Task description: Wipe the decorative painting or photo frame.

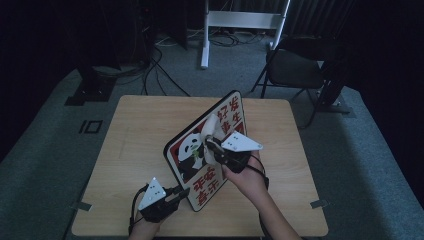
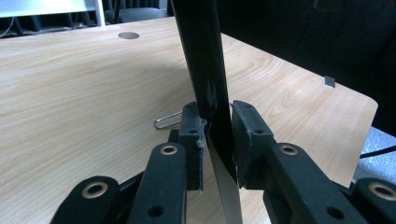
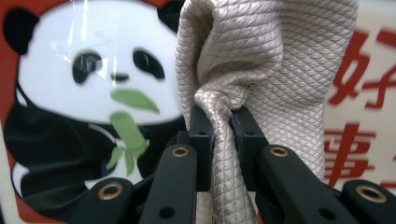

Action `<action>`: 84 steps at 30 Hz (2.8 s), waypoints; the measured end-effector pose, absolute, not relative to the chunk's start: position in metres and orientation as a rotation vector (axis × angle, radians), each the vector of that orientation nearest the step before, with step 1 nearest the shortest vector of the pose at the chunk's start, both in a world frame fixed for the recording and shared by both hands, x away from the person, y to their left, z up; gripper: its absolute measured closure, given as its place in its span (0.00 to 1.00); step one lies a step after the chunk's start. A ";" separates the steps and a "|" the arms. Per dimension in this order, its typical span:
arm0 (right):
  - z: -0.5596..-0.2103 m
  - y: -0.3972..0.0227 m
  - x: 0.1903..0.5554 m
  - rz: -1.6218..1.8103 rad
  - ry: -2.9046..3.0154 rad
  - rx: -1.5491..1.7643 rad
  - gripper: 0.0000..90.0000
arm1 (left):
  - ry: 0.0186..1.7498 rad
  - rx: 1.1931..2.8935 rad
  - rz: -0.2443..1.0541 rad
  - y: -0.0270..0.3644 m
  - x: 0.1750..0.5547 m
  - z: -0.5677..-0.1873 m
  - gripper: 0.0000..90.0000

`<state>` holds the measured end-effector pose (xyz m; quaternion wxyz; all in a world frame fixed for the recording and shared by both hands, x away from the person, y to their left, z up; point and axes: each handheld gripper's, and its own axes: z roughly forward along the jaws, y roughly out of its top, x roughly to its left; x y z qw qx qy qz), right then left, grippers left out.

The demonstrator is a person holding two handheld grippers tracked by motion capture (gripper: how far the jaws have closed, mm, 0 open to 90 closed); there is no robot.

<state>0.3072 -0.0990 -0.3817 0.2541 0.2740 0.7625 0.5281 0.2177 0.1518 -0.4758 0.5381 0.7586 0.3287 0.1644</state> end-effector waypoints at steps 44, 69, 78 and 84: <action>-0.508 -0.129 0.286 1.224 2.293 0.964 0.90 | 0.783 1.809 0.399 0.150 0.217 -0.476 0.84; -0.510 -0.137 0.281 1.211 2.317 0.992 0.91 | 0.781 1.807 0.393 0.151 0.217 -0.476 0.84; -0.420 -0.126 0.287 1.415 2.150 0.840 0.91 | 0.782 1.808 0.394 0.151 0.217 -0.476 0.84; -0.379 -0.113 0.295 1.497 2.081 0.770 0.91 | 0.784 1.808 0.393 0.151 0.217 -0.476 0.84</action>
